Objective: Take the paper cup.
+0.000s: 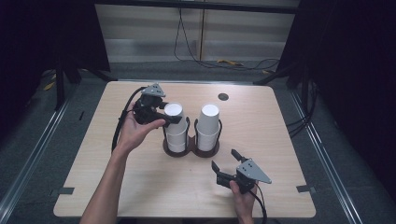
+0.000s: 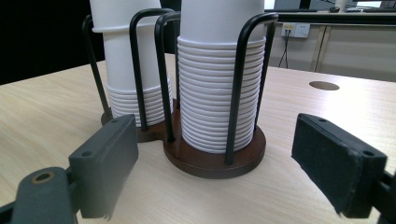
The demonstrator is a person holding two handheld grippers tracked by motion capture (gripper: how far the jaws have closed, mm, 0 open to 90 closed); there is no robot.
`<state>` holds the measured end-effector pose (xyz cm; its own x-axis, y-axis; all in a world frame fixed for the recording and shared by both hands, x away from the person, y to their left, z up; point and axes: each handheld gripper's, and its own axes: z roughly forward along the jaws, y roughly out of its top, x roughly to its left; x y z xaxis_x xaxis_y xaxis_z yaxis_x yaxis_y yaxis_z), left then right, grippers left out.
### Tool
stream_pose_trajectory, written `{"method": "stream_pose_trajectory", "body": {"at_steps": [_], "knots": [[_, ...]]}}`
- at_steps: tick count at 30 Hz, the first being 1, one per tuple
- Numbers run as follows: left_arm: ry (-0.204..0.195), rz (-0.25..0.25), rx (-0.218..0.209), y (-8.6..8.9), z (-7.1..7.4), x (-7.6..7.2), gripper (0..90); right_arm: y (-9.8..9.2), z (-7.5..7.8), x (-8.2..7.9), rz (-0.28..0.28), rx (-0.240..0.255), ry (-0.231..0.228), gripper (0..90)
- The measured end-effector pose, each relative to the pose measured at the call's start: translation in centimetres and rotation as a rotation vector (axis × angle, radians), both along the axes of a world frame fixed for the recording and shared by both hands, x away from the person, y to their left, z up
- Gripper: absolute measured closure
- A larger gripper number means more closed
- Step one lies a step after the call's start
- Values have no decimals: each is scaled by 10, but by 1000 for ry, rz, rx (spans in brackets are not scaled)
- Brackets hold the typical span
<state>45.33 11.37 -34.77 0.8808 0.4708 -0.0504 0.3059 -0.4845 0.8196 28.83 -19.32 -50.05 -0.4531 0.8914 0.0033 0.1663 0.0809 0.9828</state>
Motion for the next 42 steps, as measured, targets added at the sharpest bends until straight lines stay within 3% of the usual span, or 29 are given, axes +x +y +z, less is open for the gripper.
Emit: {"method": "stream_pose_trajectory", "body": {"at_steps": [2, 8, 13, 20, 21, 25, 28, 32, 42], "knots": [[-9, 8, 9, 2, 3, -1, 339, 0, 0, 0, 0, 1, 1, 141], [-9, 10, -20, 3, 7, -3, 339, 0, 0, 0, 0, -2, 0, 140], [-35, 11, -31, 5, 14, -6, 339, 0, 0, 0, 1, -2, -1, 140], [-55, 0, -95, 11, 17, -12, 338, 0, 0, 0, -3, -3, -1, 140], [-54, -7, -137, 15, 18, -13, 338, 0, 0, 0, -4, -3, -1, 141], [-56, -2, -176, 21, 20, -14, 336, 0, 0, 0, 0, 1, -3, 140], [-66, 12, -173, 24, 21, -16, 336, 0, 0, 0, 2, 0, -2, 141], [-78, 20, -217, 28, 20, -20, 336, 0, 0, 0, 1, 0, -2, 140], [-114, 26, -226, 28, 17, -30, 333, -1, 0, 0, -1, -2, 0, 141]]}}
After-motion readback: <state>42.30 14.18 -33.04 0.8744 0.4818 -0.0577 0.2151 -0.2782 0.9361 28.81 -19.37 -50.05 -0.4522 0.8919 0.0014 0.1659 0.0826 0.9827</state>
